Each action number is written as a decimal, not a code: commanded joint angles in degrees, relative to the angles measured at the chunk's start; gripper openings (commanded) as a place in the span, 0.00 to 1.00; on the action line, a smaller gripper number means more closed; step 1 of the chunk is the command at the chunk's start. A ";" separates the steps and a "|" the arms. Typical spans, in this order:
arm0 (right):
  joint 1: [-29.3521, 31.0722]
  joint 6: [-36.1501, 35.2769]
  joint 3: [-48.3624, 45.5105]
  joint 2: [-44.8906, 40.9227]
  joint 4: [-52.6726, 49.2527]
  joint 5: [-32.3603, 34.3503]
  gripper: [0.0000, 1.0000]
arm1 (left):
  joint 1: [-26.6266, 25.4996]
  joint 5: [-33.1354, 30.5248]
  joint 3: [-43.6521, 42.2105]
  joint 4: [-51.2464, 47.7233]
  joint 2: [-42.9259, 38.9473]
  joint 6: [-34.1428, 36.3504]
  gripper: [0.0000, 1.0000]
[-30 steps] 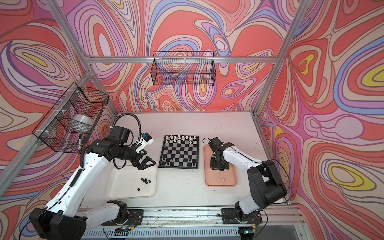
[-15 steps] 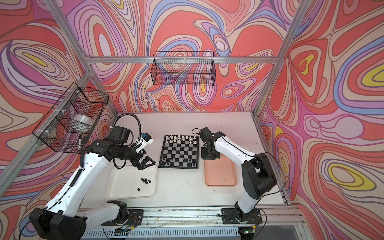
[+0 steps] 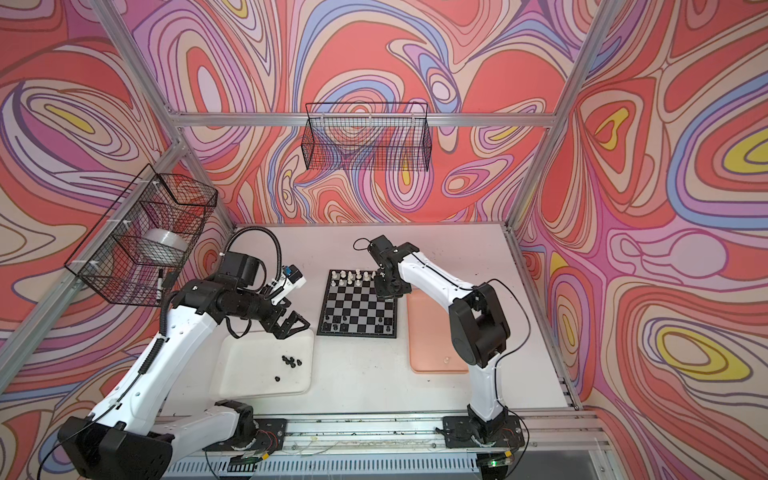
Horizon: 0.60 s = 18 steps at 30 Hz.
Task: Set up the chess pieces on the board
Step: 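Carry the held cream pawn with the right gripper over the chessboard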
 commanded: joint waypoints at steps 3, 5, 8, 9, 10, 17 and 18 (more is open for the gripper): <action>1.05 -1.86 6.83 4.84 -1.25 -0.27 0.07 | -0.40 -0.38 -0.09 -0.24 -1.34 0.16 0.99; 1.20 -1.96 8.68 6.45 -1.07 -0.27 0.07 | -0.37 -0.25 -0.18 -0.24 -1.56 0.12 0.99; 1.46 -2.43 11.25 8.96 -0.85 -0.40 0.07 | -0.34 -0.41 -0.35 -0.14 -1.84 0.10 0.99; 1.67 -2.56 11.91 9.71 -0.83 -0.40 0.07 | -0.36 -0.43 -0.39 -0.15 -1.90 0.02 0.99; 1.73 -2.64 12.77 10.42 -0.72 -0.45 0.07 | -0.32 -0.43 -0.47 -0.15 -1.98 0.07 0.99; 2.26 -3.57 17.03 14.28 -0.10 0.40 0.07 | -0.36 -0.43 -0.64 -0.06 -2.05 0.09 0.99; 2.30 -3.65 17.62 14.70 -0.06 0.49 0.07 | -0.32 -0.43 -0.62 -0.06 -2.06 0.18 0.99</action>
